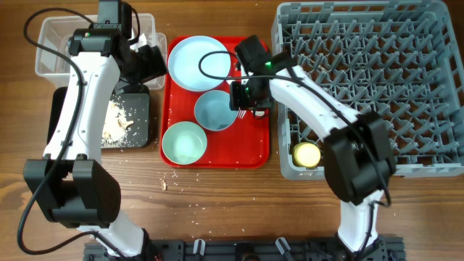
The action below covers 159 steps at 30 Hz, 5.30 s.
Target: Sort waste into correct bins and load items into the dishwasher rack
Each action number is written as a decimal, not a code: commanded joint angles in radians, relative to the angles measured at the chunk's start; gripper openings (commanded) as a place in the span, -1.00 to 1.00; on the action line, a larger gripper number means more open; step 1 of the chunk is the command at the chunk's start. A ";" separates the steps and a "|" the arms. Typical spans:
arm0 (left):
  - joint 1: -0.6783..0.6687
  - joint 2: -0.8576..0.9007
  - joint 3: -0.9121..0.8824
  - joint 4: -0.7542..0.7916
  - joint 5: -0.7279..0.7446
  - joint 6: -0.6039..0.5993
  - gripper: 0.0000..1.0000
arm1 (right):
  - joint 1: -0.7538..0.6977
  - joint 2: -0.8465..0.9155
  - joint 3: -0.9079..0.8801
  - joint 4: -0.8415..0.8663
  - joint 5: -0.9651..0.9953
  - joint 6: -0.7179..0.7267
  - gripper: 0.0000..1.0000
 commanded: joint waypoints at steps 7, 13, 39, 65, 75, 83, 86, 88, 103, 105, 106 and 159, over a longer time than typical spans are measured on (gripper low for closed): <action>0.003 0.003 0.005 0.000 -0.010 -0.007 1.00 | 0.017 0.065 0.015 0.034 0.020 0.016 -0.91; 0.003 0.003 0.005 0.000 -0.009 -0.008 1.00 | -0.017 -0.006 0.020 -0.002 0.022 0.015 -0.91; 0.087 -0.011 0.035 0.029 -0.111 -0.004 1.00 | -0.197 -0.205 0.017 0.543 1.232 -0.718 -0.91; 0.087 -0.011 0.035 0.029 -0.111 -0.004 1.00 | -0.122 0.039 0.017 0.663 1.238 -1.002 -0.38; 0.087 -0.011 0.035 0.029 -0.111 -0.004 1.00 | -0.050 0.039 0.017 0.595 1.167 -0.926 -0.08; 0.087 -0.011 0.035 0.029 -0.111 -0.004 1.00 | -0.041 -0.012 0.018 0.610 1.138 -0.890 0.04; 0.087 -0.011 0.035 0.029 -0.111 -0.004 1.00 | -0.041 -0.091 0.018 0.591 1.032 -0.797 0.14; 0.087 -0.011 0.035 0.029 -0.111 -0.004 0.99 | -0.040 -0.156 0.018 0.522 0.861 -0.716 0.16; 0.087 -0.011 0.035 0.029 -0.111 -0.004 1.00 | 0.073 -0.169 -0.075 0.141 -0.240 -0.102 0.23; 0.087 -0.011 0.035 0.029 -0.111 -0.004 1.00 | 0.123 -0.126 -0.090 0.131 -0.154 -0.031 0.15; 0.087 -0.011 0.035 0.029 -0.111 -0.004 1.00 | 0.146 -0.103 -0.096 0.131 -0.129 -0.010 0.14; 0.087 -0.011 0.035 0.030 -0.111 -0.004 1.00 | -0.100 -0.199 -0.084 -0.121 1.374 -0.569 -0.91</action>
